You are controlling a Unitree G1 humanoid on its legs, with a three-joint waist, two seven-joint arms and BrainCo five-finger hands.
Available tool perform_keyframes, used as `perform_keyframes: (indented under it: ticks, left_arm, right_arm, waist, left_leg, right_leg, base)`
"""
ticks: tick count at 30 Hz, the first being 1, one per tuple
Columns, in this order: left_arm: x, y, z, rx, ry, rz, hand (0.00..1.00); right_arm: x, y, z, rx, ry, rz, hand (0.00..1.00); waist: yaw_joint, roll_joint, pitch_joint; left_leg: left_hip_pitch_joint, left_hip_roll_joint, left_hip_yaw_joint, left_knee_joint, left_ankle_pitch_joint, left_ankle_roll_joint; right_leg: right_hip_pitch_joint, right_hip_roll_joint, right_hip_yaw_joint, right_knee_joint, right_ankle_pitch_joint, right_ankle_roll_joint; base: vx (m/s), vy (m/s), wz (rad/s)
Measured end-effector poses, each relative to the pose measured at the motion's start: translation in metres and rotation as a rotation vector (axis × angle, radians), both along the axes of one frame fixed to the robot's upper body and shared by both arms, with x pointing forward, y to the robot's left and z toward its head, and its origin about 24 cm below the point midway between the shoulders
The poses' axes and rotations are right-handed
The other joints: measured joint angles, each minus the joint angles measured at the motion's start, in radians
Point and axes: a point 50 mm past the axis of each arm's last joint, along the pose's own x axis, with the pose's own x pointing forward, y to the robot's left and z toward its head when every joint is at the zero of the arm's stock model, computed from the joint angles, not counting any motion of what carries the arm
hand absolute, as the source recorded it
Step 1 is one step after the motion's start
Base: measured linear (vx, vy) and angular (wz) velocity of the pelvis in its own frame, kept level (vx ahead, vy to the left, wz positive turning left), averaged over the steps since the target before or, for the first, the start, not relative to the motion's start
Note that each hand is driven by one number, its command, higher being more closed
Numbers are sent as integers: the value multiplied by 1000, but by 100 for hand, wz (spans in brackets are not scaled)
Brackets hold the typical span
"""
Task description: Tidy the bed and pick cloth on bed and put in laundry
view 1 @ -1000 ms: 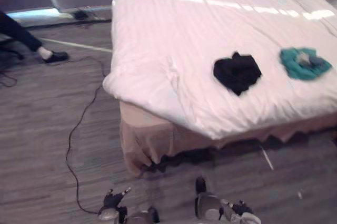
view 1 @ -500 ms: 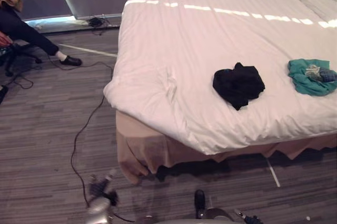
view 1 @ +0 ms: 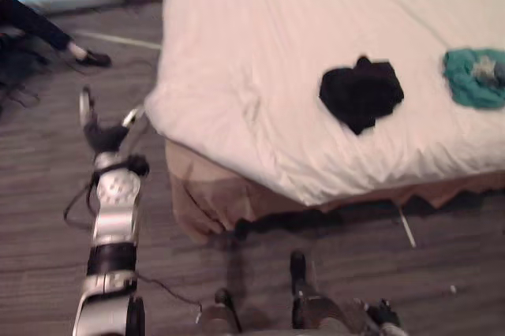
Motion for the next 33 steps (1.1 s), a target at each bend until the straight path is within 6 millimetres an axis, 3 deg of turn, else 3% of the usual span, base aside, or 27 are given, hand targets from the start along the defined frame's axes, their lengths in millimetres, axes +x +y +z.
perform_keyframes:
  ticks: [5, 6, 9, 13, 16, 19, 22, 24, 25, 26, 28, 29, 31, 33]
  left_arm:
    - [40, -12, 61, 143, -17, -6, 0]
    - [46, -10, 68, 171, -2, 7, 100]
    - [56, -4, 77, 241, 77, 44, 100]
    - [63, 4, 64, 337, 215, 89, 100]
    - [67, 6, 70, 438, 285, 110, 100]
    - [68, 6, 66, 543, 368, 98, 100]
    - [64, 8, 42, 563, 432, 70, 100]
    - [51, 14, 13, 542, 452, 57, 100]
    - [41, 18, -4, 526, 465, 52, 0]
    - [34, 21, -16, 512, 483, 51, 0]
    - [5, 29, -70, 372, 567, 46, 0]
    - [-6, 33, -87, 325, 602, 54, 0]
    - [-54, 47, -149, 164, 764, 105, 0]
    - [-87, 50, -181, 55, 843, 145, 0]
  right_arm:
    - [40, 0, 17, -44, -128, 33, 0]
    - [46, 1, 20, -47, -144, 41, 0]
    - [54, 5, 22, -51, -161, 59, 0]
    - [52, 4, 21, -45, -152, 32, 0]
    - [55, -1, 23, -47, -165, 21, 0]
    - [70, -18, 38, -82, -235, 0, 0]
    - [84, -45, 67, -164, -349, -30, 0]
    - [91, -67, 94, -243, -451, -61, 0]
    - [91, -79, 108, -288, -497, -84, 0]
    - [91, -86, 116, -314, -518, -99, 0]
    - [79, -119, 141, -447, -545, -160, 0]
    - [76, -126, 145, -475, -541, -169, 0]
    - [75, -140, 158, -560, -524, -173, 0]
    - [78, -144, 166, -610, -517, -145, 0]
  waist:
    - [-42, -9, 104]
    - [-56, -13, 118]
    - [-77, -24, 145]
    - [-77, -24, 165]
    - [-74, -23, 165]
    - [-73, -23, 165]
    - [-71, -21, 166]
    - [-70, -17, 165]
    - [-69, -14, 163]
    - [-68, -11, 162]
    - [-44, 15, 131]
    - [-41, 22, 116]
    - [-25, 45, 64]
    - [-13, 51, 37]
  left_leg:
    - [-108, -2, 24, 47, -1, 2]
    - [-127, -2, 28, 56, -2, 4]
    - [-162, 1, 47, 71, -6, 9]
    - [-177, 16, 71, 103, -31, 10]
    - [-185, 20, 75, 133, -52, 18]
    - [-185, 23, 86, 170, -82, 26]
    - [-161, 27, 96, 186, -104, 31]
    - [-122, 27, 96, 180, -107, 32]
    - [-97, 25, 91, 169, -107, 31]
    - [-82, 21, 85, 162, -106, 31]
    - [-34, 6, 63, 132, -104, 29]
    - [-27, 1, 55, 122, -103, 28]
    - [22, -11, 35, 82, -93, 24]
    - [48, -22, 19, 55, -84, 25]
  right_leg:
    - [-121, 0, 56, 0, 38, 12]
    - [-139, 1, 68, 0, 43, 14]
    - [-180, 4, 90, 0, 53, 25]
    - [-194, 12, 110, 0, 55, 28]
    - [-192, 10, 120, 0, 59, 33]
    - [-183, 7, 135, 1, 65, 41]
    - [-151, 5, 141, 1, 61, 48]
    - [-113, 6, 132, 1, 53, 58]
    - [-91, 6, 126, 0, 49, 60]
    - [-76, 6, 124, 0, 47, 60]
    - [-30, 4, 106, 0, 30, 50]
    - [-22, 1, 98, 0, 24, 44]
    - [19, -5, 74, 0, 10, 45]
    - [46, -8, 63, 0, 0, 43]
  base:
    - [-87, 7, -23]
    - [-83, 36, -15]
    - [-54, 34, -15]
    - [-26, 45, -15]
    - [-20, 65, -6]
    - [-37, 85, -15]
    - [-23, 74, -12]
    - [11, 36, -5]
    - [0, 0, 0]
    - [31, 25, 12]
    - [23, 26, 18]
    - [29, 24, 29]
    - [51, 30, 27]
    - [16, 20, 24]
